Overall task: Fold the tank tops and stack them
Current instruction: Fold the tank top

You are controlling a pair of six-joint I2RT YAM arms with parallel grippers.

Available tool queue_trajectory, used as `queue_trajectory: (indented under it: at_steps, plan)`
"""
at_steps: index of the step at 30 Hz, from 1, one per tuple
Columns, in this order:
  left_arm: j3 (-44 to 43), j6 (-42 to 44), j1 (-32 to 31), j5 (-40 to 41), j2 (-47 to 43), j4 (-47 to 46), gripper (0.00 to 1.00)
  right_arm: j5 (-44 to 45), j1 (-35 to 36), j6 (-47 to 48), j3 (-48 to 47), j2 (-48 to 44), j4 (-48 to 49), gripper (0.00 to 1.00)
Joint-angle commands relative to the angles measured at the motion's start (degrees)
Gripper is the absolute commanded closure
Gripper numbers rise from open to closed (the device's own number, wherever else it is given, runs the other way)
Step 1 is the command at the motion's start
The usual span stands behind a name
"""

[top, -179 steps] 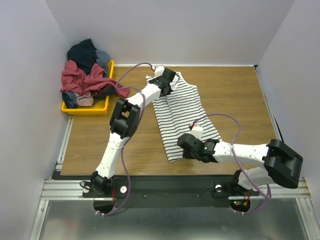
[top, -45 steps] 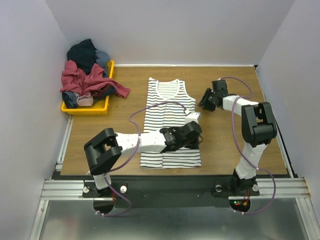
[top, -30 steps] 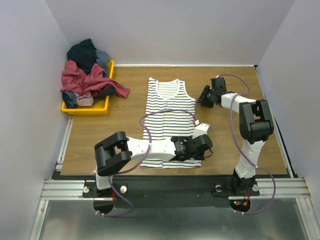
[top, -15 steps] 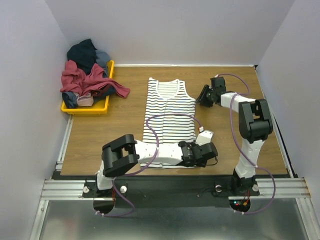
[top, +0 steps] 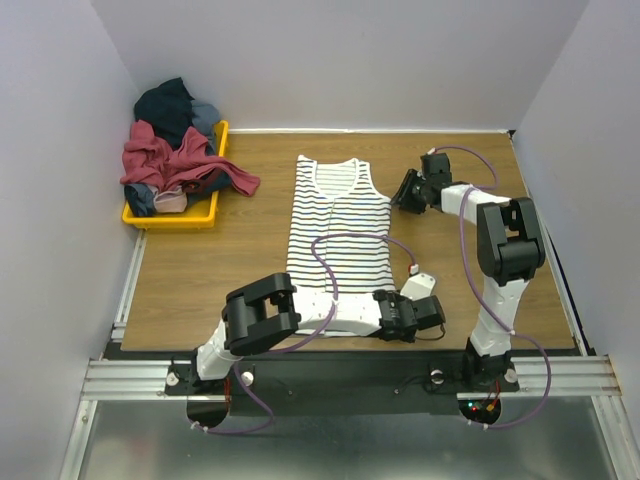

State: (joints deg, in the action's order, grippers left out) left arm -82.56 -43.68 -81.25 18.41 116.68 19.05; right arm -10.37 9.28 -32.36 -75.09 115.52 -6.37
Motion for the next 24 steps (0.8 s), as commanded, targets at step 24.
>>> queue_trajectory:
  at_steps: [24]
  plan:
    - [-0.6, 1.7, -0.2, -1.0, -3.6, -4.6, 1.00, -3.4, 0.0, 3.5, -2.9, 0.3, -0.1, 0.49]
